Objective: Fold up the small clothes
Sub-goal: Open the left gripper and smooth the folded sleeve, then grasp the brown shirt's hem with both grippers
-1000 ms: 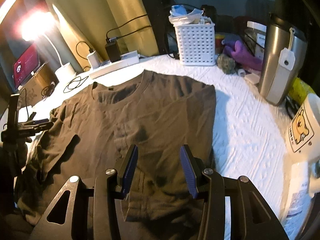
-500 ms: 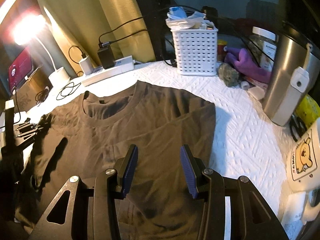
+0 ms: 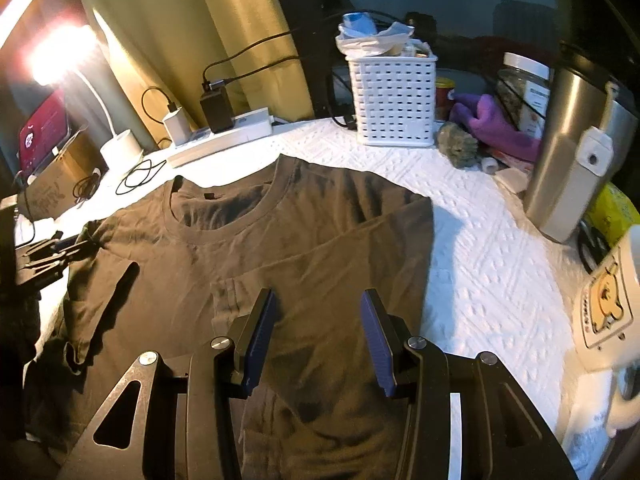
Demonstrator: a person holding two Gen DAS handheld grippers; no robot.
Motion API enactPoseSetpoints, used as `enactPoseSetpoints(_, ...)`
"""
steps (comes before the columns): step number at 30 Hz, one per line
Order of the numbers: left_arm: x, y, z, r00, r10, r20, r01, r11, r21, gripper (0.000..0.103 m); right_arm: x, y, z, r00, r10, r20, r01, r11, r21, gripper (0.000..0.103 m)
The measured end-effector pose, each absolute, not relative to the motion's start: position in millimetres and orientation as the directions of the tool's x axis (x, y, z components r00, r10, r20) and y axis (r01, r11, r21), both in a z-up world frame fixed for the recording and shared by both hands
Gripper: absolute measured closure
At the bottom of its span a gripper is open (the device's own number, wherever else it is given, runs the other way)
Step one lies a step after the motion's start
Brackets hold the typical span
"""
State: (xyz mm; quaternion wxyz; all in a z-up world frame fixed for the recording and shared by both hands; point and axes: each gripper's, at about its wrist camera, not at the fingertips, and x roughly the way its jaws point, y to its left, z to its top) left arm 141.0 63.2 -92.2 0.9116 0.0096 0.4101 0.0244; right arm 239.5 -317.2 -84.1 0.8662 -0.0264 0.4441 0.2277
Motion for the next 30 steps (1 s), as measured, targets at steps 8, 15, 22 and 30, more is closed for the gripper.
enactPoseSetpoints(8,105.0,52.3,-71.1,0.701,0.010,-0.713,-0.020,1.000,-0.005,0.055,212.7,-329.8,-73.2,0.530,0.364,-0.766,-0.404,0.903,0.150,0.057)
enactPoseSetpoints(15,77.6,31.9,-66.2,0.710,-0.044,-0.702,0.036,0.999,-0.026,0.054,187.3,-337.0,-65.5,0.547,0.357,-0.757,-0.396,0.907,0.142,0.056)
enactPoseSetpoints(22,53.3,18.4,-62.5,0.716,-0.074,-0.694,0.067,0.997,-0.038,0.054,161.3,-338.8,-60.7,0.557,0.357,-0.750,-0.399,0.907,0.135,0.056)
enactPoseSetpoints(30,27.2,6.0,-63.4,0.698,-0.104,-0.709,0.089,0.994,-0.058,0.051,132.0,-338.4,-63.1,0.550,0.356,-0.755,-0.407,0.904,0.130,0.055)
